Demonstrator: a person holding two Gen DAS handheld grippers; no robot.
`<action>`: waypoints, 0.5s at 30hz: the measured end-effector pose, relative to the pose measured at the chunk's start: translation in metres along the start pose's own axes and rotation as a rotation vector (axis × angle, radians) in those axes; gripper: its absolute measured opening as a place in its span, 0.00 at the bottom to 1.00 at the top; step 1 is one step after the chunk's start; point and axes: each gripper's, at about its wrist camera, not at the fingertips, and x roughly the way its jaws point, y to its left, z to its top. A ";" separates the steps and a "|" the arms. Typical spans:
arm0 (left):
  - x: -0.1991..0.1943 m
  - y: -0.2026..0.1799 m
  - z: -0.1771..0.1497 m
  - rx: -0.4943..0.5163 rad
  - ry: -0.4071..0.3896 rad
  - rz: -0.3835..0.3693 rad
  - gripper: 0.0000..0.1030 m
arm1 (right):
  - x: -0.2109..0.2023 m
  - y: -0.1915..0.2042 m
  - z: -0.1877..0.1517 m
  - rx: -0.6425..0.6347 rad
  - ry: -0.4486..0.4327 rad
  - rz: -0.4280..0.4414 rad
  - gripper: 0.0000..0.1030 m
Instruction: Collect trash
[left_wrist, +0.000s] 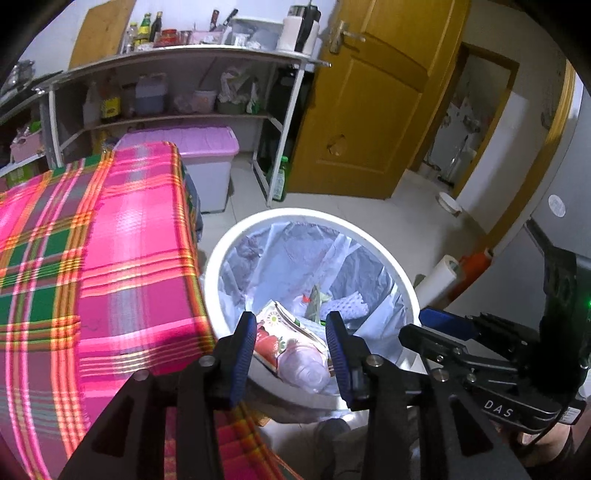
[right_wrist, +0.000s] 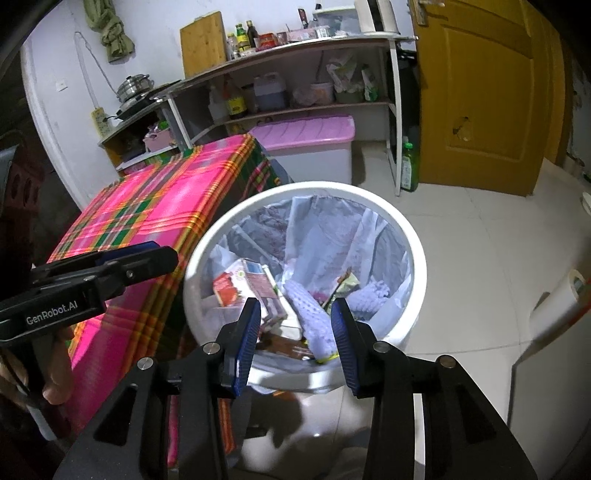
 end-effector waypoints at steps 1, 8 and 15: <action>-0.005 0.000 -0.001 -0.001 -0.007 0.002 0.38 | -0.003 0.002 0.000 -0.003 -0.005 0.002 0.40; -0.043 -0.002 -0.014 0.012 -0.066 0.028 0.38 | -0.034 0.028 -0.003 -0.042 -0.057 0.018 0.40; -0.083 -0.004 -0.031 0.009 -0.126 0.061 0.38 | -0.059 0.057 -0.012 -0.098 -0.092 0.041 0.40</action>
